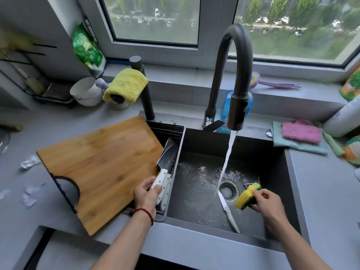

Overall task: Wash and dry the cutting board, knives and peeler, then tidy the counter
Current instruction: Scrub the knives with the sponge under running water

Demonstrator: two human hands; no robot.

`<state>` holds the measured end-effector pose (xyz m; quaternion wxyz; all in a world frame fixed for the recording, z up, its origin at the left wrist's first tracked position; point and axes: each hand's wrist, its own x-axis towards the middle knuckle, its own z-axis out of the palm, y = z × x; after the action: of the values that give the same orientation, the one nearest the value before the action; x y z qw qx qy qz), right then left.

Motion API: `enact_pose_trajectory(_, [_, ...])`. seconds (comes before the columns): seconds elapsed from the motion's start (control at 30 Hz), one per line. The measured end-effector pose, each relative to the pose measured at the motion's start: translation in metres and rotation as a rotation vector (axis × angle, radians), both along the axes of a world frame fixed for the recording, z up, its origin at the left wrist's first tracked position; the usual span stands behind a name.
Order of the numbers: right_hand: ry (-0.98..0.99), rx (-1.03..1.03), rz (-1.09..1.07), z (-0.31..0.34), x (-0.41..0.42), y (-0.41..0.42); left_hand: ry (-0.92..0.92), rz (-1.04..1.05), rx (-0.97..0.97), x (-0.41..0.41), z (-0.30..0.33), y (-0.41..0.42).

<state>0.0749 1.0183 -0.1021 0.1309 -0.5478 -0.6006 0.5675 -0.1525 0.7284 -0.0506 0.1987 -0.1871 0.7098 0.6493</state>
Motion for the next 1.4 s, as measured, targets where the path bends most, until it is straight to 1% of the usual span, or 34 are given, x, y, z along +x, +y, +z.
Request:
enact_pose_trajectory(0.07, [0.0,-0.001,0.001,0.0,0.001,0.002,0.054,-0.087,-0.164,0.006,-0.007,0.006])
enact_pose_trajectory(0.1, [-0.002,-0.003,0.0,0.0,0.002,0.003,0.101,-0.143,-0.275,0.006,-0.007,0.007])
enact_pose_trajectory(0.17, [-0.015,-0.009,-0.005,0.001,0.004,0.005,0.248,-0.256,-0.504,0.009,-0.003,0.008])
enact_pose_trajectory(0.2, [-0.017,-0.012,-0.009,0.003,0.005,0.006,0.355,-0.283,-0.587,0.011,0.001,0.008])
enact_pose_trajectory(0.23, [-0.009,-0.021,-0.014,0.005,0.006,0.008,0.483,-0.286,-0.637,0.015,0.007,0.01])
enact_pose_trajectory(0.3, [0.021,-0.059,-0.01,0.01,0.007,0.009,0.742,-0.297,-0.663,0.03,0.017,0.017])
enact_pose_trajectory(0.33, [0.03,-0.082,0.006,0.013,0.006,0.01,0.826,-0.352,-0.65,0.04,0.019,0.025])
enact_pose_trajectory(0.37, [0.038,-0.106,0.022,0.016,0.006,0.011,0.862,-0.445,-0.618,0.053,0.019,0.036])
enact_pose_trajectory(0.4, [0.043,-0.125,0.035,0.018,0.006,0.012,0.835,-0.569,-0.583,0.067,0.015,0.05])
enact_pose_trajectory(0.43, [0.055,-0.141,0.048,0.021,0.003,0.012,0.753,-0.715,-0.57,0.077,0.009,0.065])
enact_pose_trajectory(0.47, [0.055,-0.15,0.064,0.023,0.003,0.014,0.62,-0.881,-0.598,0.088,-0.001,0.085])
enact_pose_trajectory(0.53, [0.036,-0.128,0.103,0.026,0.0,0.016,0.308,-1.181,-0.725,0.106,-0.028,0.121])
enact_pose_trajectory(0.57, [0.012,-0.108,0.132,0.025,0.0,0.02,0.174,-1.281,-0.769,0.115,-0.043,0.138])
enact_pose_trajectory(0.63, [-0.047,-0.047,0.207,0.025,0.0,0.027,0.017,-1.389,-0.806,0.124,-0.071,0.164])
enact_pose_trajectory(0.73, [-0.144,0.076,0.371,0.023,0.001,0.042,-0.128,-1.477,-0.859,0.131,-0.108,0.194])
enact_pose_trajectory(0.8, [-0.183,0.178,0.474,0.024,0.002,0.049,-0.243,-1.457,-0.878,0.132,-0.126,0.208])
enact_pose_trajectory(0.87, [-0.2,0.253,0.529,0.023,0.007,0.055,-0.338,-1.406,-0.902,0.136,-0.143,0.221])
enact_pose_trajectory(0.93, [-0.178,0.277,0.523,0.024,0.01,0.06,-0.327,-1.351,-0.949,0.139,-0.161,0.23])
enact_pose_trajectory(1.03, [-0.108,0.177,0.463,0.026,0.012,0.068,-0.271,-1.261,-1.006,0.136,-0.168,0.232])
enact_pose_trajectory(1.17, [0.098,-0.177,0.176,0.025,0.015,0.066,-0.241,-1.195,-0.976,0.125,-0.141,0.221])
enact_pose_trajectory(1.2, [0.129,-0.23,0.118,0.024,0.013,0.062,-0.231,-1.175,-0.959,0.12,-0.13,0.215])
enact_pose_trajectory(1.3, [0.164,-0.288,0.01,0.022,0.003,0.05,-0.185,-1.124,-0.921,0.104,-0.102,0.19])
enact_pose_trajectory(1.37, [0.146,-0.282,0.006,0.023,-0.008,0.038,-0.158,-1.072,-0.871,0.094,-0.082,0.169])
enact_pose_trajectory(1.4, [0.125,-0.243,0.03,0.024,-0.015,0.03,-0.131,-1.042,-0.856,0.089,-0.071,0.159])
